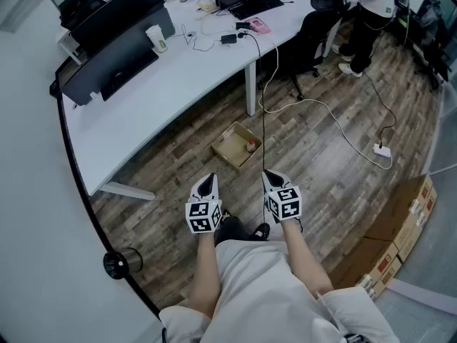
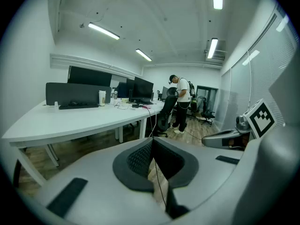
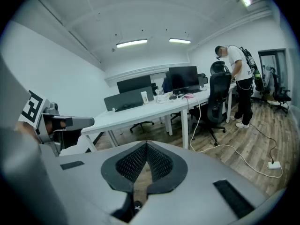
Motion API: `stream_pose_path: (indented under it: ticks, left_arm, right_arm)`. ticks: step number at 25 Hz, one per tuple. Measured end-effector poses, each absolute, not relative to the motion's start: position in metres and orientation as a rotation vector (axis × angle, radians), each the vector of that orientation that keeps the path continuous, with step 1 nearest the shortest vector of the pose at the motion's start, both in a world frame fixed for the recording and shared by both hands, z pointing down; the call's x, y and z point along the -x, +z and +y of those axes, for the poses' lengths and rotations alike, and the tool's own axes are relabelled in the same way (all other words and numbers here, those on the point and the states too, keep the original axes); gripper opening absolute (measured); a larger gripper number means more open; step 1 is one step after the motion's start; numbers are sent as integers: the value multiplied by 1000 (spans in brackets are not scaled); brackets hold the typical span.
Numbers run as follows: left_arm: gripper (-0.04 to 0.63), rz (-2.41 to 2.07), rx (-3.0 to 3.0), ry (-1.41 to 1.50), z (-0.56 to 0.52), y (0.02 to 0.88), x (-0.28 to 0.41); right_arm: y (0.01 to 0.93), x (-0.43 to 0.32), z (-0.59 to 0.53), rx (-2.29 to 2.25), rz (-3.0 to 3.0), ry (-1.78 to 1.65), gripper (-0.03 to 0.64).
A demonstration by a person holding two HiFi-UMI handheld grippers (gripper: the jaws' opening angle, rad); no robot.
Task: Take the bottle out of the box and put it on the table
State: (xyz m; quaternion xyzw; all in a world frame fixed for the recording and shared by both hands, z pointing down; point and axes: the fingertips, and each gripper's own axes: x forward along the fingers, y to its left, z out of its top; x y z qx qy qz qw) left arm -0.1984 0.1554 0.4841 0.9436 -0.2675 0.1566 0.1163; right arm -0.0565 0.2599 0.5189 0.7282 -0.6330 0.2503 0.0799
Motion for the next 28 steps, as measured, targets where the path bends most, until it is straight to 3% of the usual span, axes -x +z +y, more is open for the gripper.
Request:
stream_pose_path:
  ticks: [16, 28]
  left_arm:
    - [14, -832, -2735, 512, 138, 500, 192]
    - [14, -807, -2740, 522, 60, 501, 93]
  right_arm:
    - [535, 43, 235, -2169, -1918, 785, 40]
    - [547, -42, 180, -2143, -1861, 824, 41]
